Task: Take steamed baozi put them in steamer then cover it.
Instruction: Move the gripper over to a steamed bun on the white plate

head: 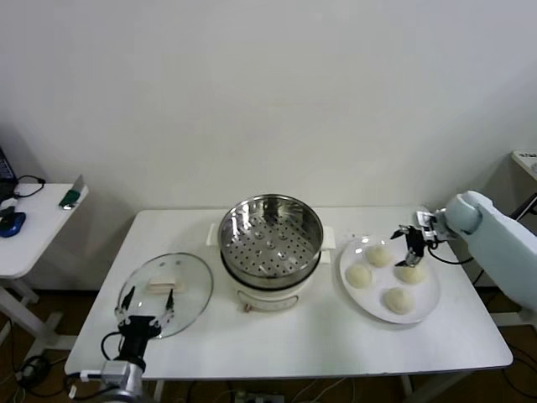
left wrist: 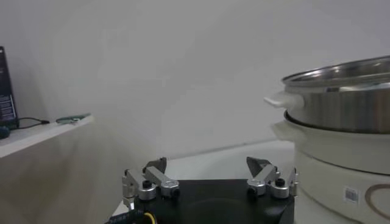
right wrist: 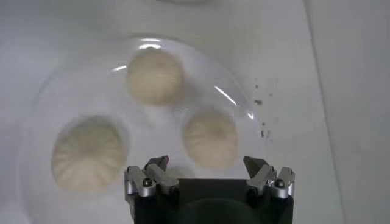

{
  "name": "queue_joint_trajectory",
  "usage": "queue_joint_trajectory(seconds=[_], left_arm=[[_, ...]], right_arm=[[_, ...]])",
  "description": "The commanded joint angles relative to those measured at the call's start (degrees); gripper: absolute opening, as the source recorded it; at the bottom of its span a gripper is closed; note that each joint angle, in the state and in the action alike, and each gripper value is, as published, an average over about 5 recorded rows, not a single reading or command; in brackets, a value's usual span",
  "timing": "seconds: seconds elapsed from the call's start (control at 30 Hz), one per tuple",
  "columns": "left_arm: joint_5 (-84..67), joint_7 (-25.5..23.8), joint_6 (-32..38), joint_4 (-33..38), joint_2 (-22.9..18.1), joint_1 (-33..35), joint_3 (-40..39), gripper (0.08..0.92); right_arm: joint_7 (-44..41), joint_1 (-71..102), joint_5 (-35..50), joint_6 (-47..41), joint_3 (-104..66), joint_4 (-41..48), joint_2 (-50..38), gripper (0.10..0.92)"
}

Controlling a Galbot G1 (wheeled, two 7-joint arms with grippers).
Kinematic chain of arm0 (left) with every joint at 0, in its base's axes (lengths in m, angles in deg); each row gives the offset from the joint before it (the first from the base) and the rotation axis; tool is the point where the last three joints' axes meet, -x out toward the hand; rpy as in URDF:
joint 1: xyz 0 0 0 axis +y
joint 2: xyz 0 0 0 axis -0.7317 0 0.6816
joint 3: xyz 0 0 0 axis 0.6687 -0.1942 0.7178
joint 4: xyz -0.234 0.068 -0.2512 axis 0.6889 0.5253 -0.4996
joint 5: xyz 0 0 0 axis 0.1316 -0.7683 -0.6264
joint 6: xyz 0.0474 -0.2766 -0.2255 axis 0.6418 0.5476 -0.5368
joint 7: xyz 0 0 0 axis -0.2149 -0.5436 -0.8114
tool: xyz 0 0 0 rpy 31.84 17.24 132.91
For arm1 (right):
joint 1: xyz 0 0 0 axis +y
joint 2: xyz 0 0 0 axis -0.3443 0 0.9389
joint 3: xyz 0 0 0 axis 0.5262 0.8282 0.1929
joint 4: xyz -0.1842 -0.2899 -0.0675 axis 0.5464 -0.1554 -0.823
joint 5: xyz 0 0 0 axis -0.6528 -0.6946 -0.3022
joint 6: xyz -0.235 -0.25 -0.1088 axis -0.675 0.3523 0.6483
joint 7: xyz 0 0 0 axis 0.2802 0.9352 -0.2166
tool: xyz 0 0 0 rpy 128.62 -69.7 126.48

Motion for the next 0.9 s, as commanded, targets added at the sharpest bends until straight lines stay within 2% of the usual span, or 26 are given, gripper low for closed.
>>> queue_joint_trajectory(seconds=[0.03,0.2,0.47,0.9], left_arm=[[-0.4,0.1,-0.3,-0.6,0.8,-0.4,0.3,0.823],[-0.8,0.1,-0.6,-0.9,1.2,-0.8,0.6,0.823],[-0.9,0.2,-0.8,-1.5,1.5,-1.2,0.9,0.823],[-1.3,0.4,-0.7,-1.8,1.8,-1.0,1.3,0.823]], right_arm=[[-3.2,-10.4,-3.2,2.1,11.7,15.9,9.7,0.823],[-2.3,-9.3,-5.6,3.9,10.3,21.1,14.3,0.823],[-1.9,-7.3,-6.6,4.8,8.7,24.5,18.7,0.823],[-1.6,-6.8,-9.9,6.5,6.8,27.7,20.5,0.805]])
